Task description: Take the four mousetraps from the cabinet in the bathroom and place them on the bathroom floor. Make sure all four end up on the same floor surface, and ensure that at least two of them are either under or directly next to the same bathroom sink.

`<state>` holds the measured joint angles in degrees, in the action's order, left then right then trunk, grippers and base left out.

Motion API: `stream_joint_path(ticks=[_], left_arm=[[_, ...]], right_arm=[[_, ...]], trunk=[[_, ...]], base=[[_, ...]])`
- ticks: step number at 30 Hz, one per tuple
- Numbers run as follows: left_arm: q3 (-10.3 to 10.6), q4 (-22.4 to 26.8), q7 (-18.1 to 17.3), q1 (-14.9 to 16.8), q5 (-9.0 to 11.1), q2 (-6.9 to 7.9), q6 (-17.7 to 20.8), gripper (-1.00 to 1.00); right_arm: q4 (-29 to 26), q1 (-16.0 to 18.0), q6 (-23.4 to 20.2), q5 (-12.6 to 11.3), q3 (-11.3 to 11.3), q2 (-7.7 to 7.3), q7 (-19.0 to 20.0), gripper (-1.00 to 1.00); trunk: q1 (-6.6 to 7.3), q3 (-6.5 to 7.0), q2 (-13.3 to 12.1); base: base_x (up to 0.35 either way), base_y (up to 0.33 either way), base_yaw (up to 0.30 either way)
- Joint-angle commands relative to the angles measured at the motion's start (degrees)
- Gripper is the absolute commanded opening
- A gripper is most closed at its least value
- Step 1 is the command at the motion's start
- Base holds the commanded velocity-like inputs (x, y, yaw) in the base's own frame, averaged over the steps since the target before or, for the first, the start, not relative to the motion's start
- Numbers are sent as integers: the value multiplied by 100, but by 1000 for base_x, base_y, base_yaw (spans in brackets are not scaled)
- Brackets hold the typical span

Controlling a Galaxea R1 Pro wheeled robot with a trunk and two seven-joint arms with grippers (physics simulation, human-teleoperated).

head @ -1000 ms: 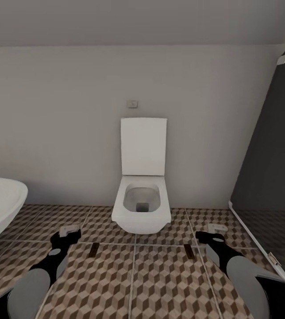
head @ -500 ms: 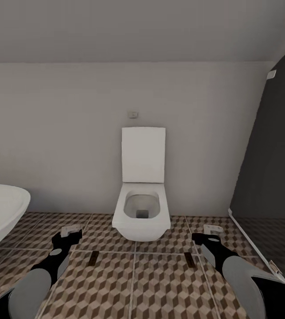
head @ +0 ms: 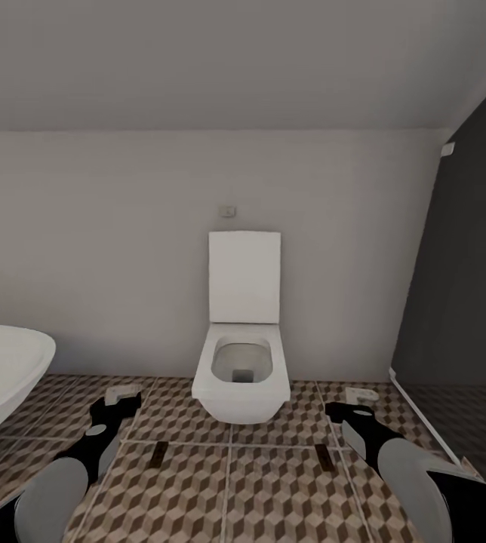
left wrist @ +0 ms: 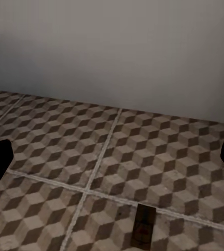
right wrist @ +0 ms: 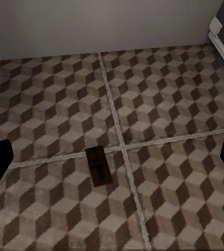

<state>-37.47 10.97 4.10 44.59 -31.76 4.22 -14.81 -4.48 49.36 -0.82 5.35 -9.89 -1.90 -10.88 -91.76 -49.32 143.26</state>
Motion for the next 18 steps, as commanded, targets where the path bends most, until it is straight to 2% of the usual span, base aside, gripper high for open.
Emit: stream_joint_path(ticks=[1,3,18], left_arm=[[-31,-20,27,6,-57,2,-27,100],[-32,-28,26,6,-53,3,-26,100],[-81,-337,30,-1,-12,56,90,100]], right_arm=[[46,3,-1,59,-44,1,-10,100],[93,3,5,62,-43,-2,-10,100],[396,3,61,72,-38,-54,-2,100]], trunk=[[4,17,1],[9,61,-2],[338,330,-604]], base=[[0,0,0],[0,0,0],[0,0,0]])
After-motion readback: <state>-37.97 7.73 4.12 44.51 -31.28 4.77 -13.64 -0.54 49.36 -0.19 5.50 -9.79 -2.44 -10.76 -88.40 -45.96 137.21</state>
